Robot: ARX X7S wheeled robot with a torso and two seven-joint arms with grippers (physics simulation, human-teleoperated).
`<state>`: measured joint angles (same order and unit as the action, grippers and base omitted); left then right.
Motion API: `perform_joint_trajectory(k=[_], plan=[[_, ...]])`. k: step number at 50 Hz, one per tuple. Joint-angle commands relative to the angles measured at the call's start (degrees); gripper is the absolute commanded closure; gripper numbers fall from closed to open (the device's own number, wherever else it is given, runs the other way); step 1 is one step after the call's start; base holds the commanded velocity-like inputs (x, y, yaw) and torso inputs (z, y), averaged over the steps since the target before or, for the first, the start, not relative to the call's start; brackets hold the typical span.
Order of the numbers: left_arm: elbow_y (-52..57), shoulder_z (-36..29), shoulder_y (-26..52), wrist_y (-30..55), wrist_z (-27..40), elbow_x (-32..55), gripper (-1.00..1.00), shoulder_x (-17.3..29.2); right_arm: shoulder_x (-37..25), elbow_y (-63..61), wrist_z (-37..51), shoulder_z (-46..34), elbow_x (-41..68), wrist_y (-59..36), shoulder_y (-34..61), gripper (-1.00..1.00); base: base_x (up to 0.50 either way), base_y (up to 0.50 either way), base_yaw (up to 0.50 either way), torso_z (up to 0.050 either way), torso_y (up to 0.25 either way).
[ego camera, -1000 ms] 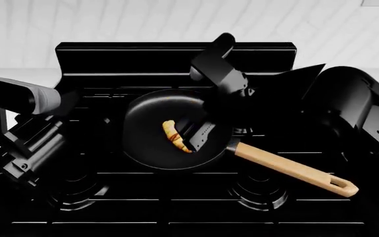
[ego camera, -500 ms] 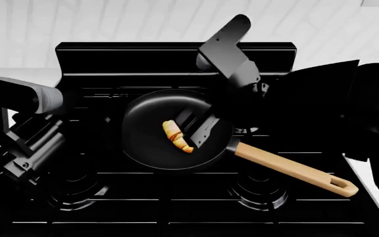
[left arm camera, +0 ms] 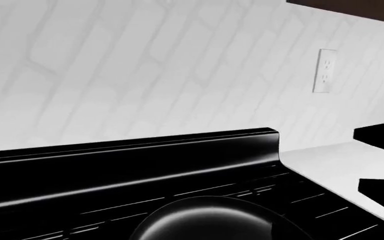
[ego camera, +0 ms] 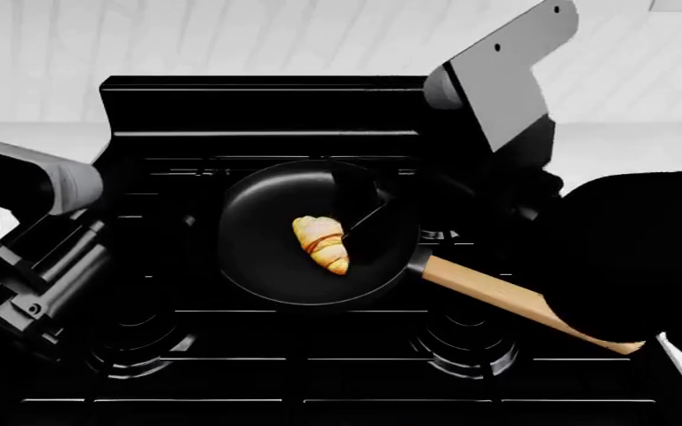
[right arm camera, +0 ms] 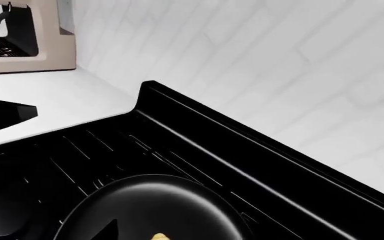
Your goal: Pick the croissant and place it on the pan. Then turn on the stove to warm the croissant.
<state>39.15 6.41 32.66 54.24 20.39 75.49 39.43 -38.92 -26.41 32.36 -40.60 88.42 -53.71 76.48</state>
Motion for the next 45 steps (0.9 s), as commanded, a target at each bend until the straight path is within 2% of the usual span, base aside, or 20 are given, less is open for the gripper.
perform_joint_trajectory(k=[1, 14, 45], plan=[[1.18, 0.47, -1.29, -0.78, -0.02, -0.27, -1.00, 0.04, -4.35, -7.18, 7.44, 5.38, 3.50, 6.02, -5.67, -1.00, 0.00, 0.00, 0.00, 0.000, 0.000], [0.62, 0.40, -1.09, -1.21, -0.04, 0.51, -1.00, -0.26, -5.00, -7.90, 7.82, 6.00, 3.21, 6.81, -6.13, -1.00, -0.03, 0.00, 0.00, 0.000, 0.000], [0.65, -0.08, -1.19, -1.79, -0.08, 0.57, -1.00, -0.02, -5.39, -9.05, 8.42, 6.21, 3.11, 7.12, -5.77, -1.00, -0.50, 0.00, 0.00, 0.000, 0.000]])
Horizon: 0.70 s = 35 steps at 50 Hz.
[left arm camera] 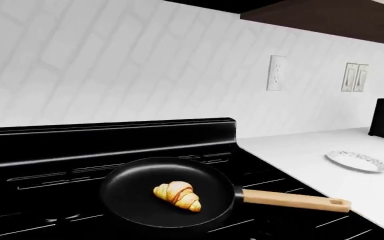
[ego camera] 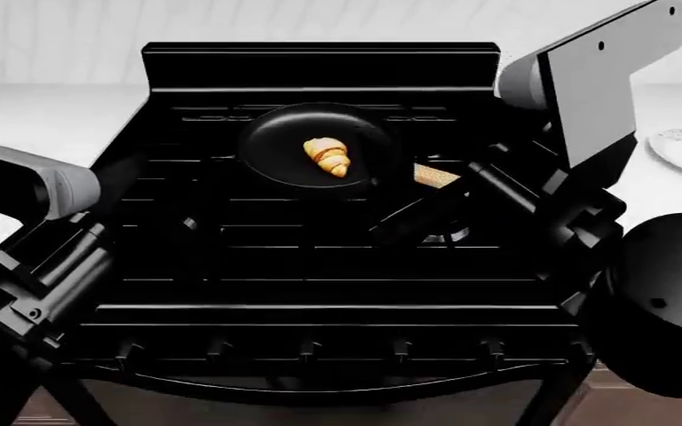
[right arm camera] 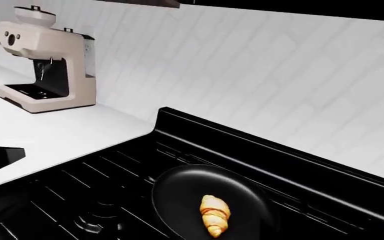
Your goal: Pick the croissant and place it on the pan. Then turn on the stove to warm the croissant.
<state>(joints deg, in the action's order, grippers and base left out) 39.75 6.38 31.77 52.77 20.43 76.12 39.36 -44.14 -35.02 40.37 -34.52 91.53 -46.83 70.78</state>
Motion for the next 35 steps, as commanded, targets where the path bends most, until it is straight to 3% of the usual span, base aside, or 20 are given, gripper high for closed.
perform_joint_trajectory(k=[1, 20, 28, 35], plan=[[0.15, 0.08, -0.44, -0.42, -0.10, 0.03, -1.00, 0.06, -0.19, -0.53, 0.45, 0.14, 0.06, 0.25, -0.06, -1.00, -0.50, 0.00, 0.00, 0.000, 0.000], [0.54, 1.29, -1.44, -2.72, -1.35, -0.68, -1.00, -0.58, -0.43, -0.76, 0.29, 0.16, -0.75, 0.74, -0.74, -1.00, -0.50, 0.00, 0.00, 0.000, 0.000], [0.65, 1.32, -2.31, -4.60, -2.36, -4.53, -1.00, -1.46, -0.37, -0.31, -0.49, -0.28, -2.21, 0.74, -1.29, -1.00, -0.02, 0.00, 0.00, 0.000, 0.000], [0.91, 0.47, -2.98, -5.52, -3.33, -7.85, -1.00, -1.60, -0.16, -0.22, -0.45, -0.14, -2.57, 1.41, -1.87, -1.00, 0.00, 0.00, 0.00, -0.049, 0.000]])
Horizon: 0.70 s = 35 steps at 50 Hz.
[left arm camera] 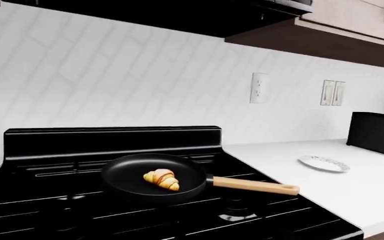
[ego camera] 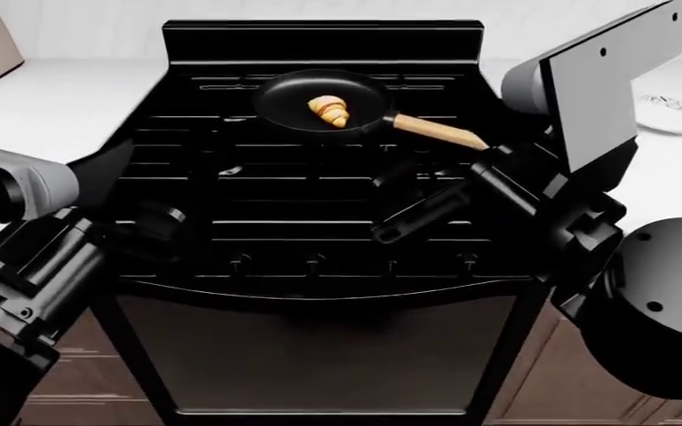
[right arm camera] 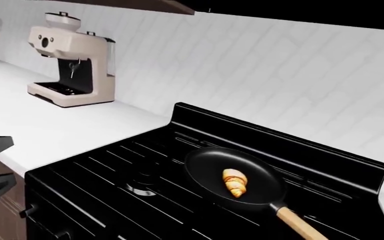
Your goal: Pick the croissant and place it on the pan. Then turn on the stove to warm the croissant.
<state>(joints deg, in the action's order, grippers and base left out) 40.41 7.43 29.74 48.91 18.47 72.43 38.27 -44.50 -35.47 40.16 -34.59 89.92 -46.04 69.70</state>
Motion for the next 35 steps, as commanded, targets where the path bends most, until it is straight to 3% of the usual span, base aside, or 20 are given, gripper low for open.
perform_joint_trajectory(k=[1, 10, 17, 30, 35], plan=[[0.31, -0.73, -1.13, -1.92, -1.54, -4.93, -1.00, -0.56, 0.24, 0.18, -0.17, -0.03, -1.12, 0.82, -1.04, -1.00, 0.00, 0.00, 0.00, -0.050, 0.000], [2.67, -2.27, -3.80, -5.26, -3.23, -13.95, -1.00, -0.37, -0.20, -2.68, 1.43, 0.64, -1.33, 2.27, -2.67, -1.00, 0.00, 0.00, 0.00, -0.050, 0.000], [2.65, -2.04, -6.72, -8.61, -4.09, -18.29, -1.00, -1.38, -0.84, -9.04, 8.25, 0.68, -4.91, 3.32, -5.69, -1.00, 0.00, 0.00, 0.00, -0.050, 0.000], [0.89, -1.56, -11.42, -14.96, -6.57, -23.78, -1.00, -3.76, -0.74, -11.58, 12.99, 1.78, -14.15, 7.74, -13.05, -1.00, 0.00, 0.00, 0.00, -0.050, 0.000], [-0.41, -2.55, -14.59, -20.34, -8.10, -29.63, -1.00, -6.09, -0.14, -11.14, 12.75, 1.15, -21.41, 10.29, -17.54, -1.00, 0.00, 0.00, 0.00, -0.050, 0.000]])
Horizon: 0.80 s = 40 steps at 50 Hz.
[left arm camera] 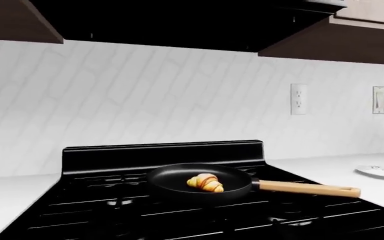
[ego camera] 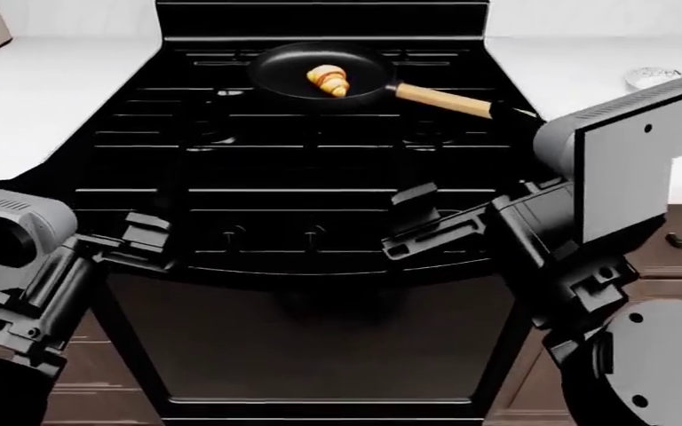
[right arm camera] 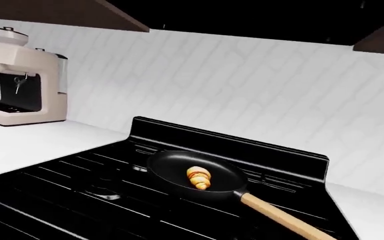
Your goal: Pick the croissant and place it on the pan. Then turn on the stove to warm the croissant.
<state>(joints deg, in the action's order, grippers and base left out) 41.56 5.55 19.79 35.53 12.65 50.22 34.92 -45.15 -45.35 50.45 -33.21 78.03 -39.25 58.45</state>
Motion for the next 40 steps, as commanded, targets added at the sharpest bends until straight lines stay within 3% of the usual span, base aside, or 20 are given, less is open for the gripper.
perform_joint_trajectory(k=[1, 20, 40], plan=[[-1.77, -0.84, -4.89, -7.43, -2.39, -7.95, -1.00, -2.99, 0.54, -1.15, 2.32, -0.39, -10.22, 3.68, -6.66, -1.00, 0.00, 0.00, 0.00, -0.050, 0.000], [-6.02, -1.41, -6.15, -12.17, -1.33, -12.16, -1.00, -6.89, 0.21, -1.17, -0.58, -1.98, -18.65, 7.37, -11.64, -1.00, 0.00, 0.00, 0.00, -0.050, 0.000], [-6.68, -4.25, -9.20, -16.76, 0.03, -20.73, -1.00, -7.86, 0.59, -1.25, -1.24, -2.44, -23.34, 12.09, -17.13, -1.00, 0.00, 0.00, 0.00, -0.050, 0.000]])
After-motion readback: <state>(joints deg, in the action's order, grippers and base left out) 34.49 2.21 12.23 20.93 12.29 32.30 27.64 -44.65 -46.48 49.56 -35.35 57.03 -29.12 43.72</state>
